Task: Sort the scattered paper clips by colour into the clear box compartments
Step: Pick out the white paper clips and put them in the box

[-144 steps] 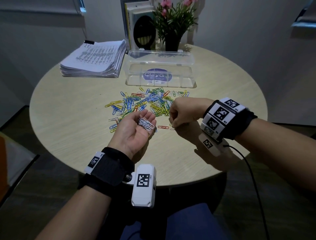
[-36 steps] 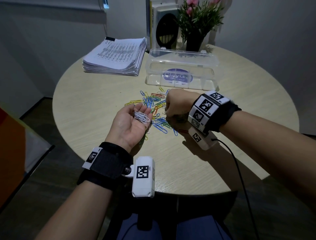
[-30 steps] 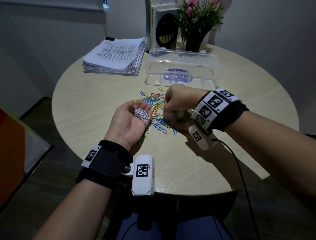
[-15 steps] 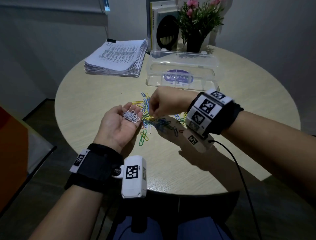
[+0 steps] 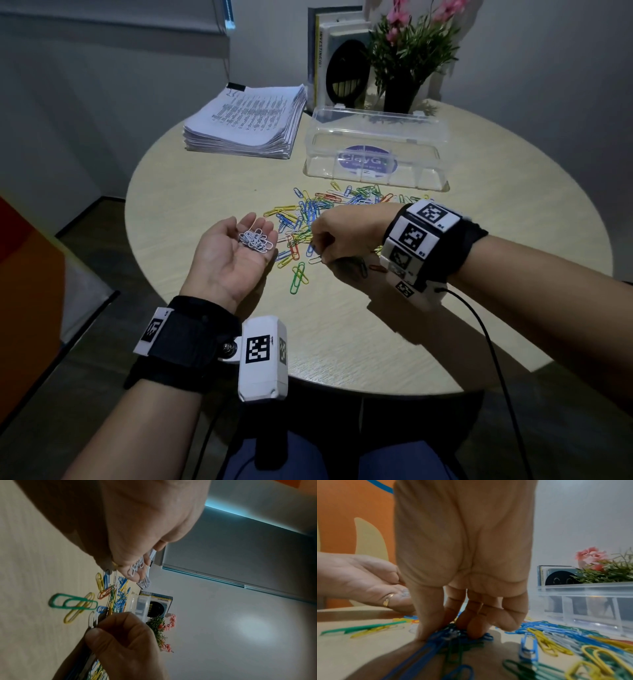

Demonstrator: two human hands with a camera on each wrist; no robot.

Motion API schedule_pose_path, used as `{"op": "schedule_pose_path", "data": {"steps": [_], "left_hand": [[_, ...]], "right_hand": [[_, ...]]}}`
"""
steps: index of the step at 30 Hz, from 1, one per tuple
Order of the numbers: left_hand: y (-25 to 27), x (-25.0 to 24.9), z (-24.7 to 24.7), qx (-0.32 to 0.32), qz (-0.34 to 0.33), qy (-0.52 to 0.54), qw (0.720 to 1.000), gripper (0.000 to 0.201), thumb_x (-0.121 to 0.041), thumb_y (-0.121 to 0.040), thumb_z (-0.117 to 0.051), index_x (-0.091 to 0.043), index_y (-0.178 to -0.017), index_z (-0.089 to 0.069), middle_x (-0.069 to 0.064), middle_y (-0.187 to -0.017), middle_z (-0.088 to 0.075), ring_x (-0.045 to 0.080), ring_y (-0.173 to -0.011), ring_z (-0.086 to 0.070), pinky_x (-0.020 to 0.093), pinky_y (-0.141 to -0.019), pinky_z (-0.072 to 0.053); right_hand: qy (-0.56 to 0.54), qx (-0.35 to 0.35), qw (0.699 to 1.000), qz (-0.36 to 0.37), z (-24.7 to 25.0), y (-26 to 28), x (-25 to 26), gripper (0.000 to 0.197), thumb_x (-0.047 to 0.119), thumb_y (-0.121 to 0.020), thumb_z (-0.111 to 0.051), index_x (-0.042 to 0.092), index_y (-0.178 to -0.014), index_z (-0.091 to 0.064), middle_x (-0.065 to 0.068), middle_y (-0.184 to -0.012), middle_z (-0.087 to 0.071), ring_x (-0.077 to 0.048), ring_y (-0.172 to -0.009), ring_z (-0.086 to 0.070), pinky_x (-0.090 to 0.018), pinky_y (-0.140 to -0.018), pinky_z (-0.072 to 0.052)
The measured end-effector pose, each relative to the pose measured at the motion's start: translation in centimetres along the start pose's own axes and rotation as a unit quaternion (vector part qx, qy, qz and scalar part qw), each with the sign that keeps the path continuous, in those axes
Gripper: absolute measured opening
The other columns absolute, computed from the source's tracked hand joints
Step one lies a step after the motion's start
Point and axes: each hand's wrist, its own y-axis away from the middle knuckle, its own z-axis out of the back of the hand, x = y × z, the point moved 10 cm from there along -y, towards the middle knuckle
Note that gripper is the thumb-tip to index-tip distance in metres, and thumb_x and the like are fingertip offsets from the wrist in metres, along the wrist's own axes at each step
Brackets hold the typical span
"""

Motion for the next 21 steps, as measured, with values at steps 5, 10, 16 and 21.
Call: {"op": "schedule_pose_path", "data": {"steps": [5, 10, 16, 21], "left_hand": [[0.0, -1.0, 0.7, -0.006, -0.009, 0.01, 1.0, 0.032, -0.02, -0.101, -0.032, -0.001, -0.094, -0.056, 0.013, -0.095, -0.057, 0.023, -0.088, -0.058, 0.035, -0.086, -0.042], [0.2, -1.3, 1.0, -0.004, -0.008, 0.012, 1.0, 0.031, -0.02, -0.101, -0.032, -0.001, -0.093, -0.056, 0.013, -0.096, -0.057, 0.023, -0.088, -0.058, 0.035, -0.086, -0.042], [0.3, -1.1, 1.0, 0.001, -0.002, 0.017, 1.0, 0.031, -0.02, -0.101, -0.033, -0.001, -0.094, -0.056, 0.013, -0.095, -0.058, 0.023, -0.088, -0.058, 0.035, -0.088, -0.041], [0.2, -0.9, 1.4, 0.001, 0.002, 0.022, 1.0, 0.03, -0.018, -0.1, -0.033, -0.002, -0.091, -0.056, 0.011, -0.092, -0.06, 0.021, -0.085, -0.06, 0.03, -0.075, -0.047]], "right_hand": [[0.006, 0.024, 1.0, -0.014, 0.1, -0.3, 0.0, 0.012, 0.025, -0.088, -0.062, 0.017, -0.094, -0.068, 0.005, -0.082, -0.061, -0.013, -0.076, -0.056, -0.024, -0.06, -0.041], [-0.069, -0.021, 0.997, -0.027, 1.9, -1.3, -0.4, 0.011, 0.024, -0.086, -0.063, 0.02, -0.077, -0.059, 0.006, -0.072, -0.057, -0.012, -0.071, -0.052, -0.025, -0.06, -0.043], [-0.094, -0.112, 0.989, -0.016, 3.8, -2.7, 0.6, 0.014, 0.019, -0.084, -0.069, 0.016, -0.098, -0.067, 0.001, -0.087, -0.06, -0.015, -0.081, -0.053, -0.022, -0.065, -0.041], [-0.054, -0.101, 0.993, 0.001, 3.2, -4.3, 2.4, 0.026, 0.02, -0.087, -0.066, 0.013, -0.111, -0.07, -0.004, -0.107, -0.069, -0.015, -0.088, -0.058, -0.024, -0.078, -0.047]]}}
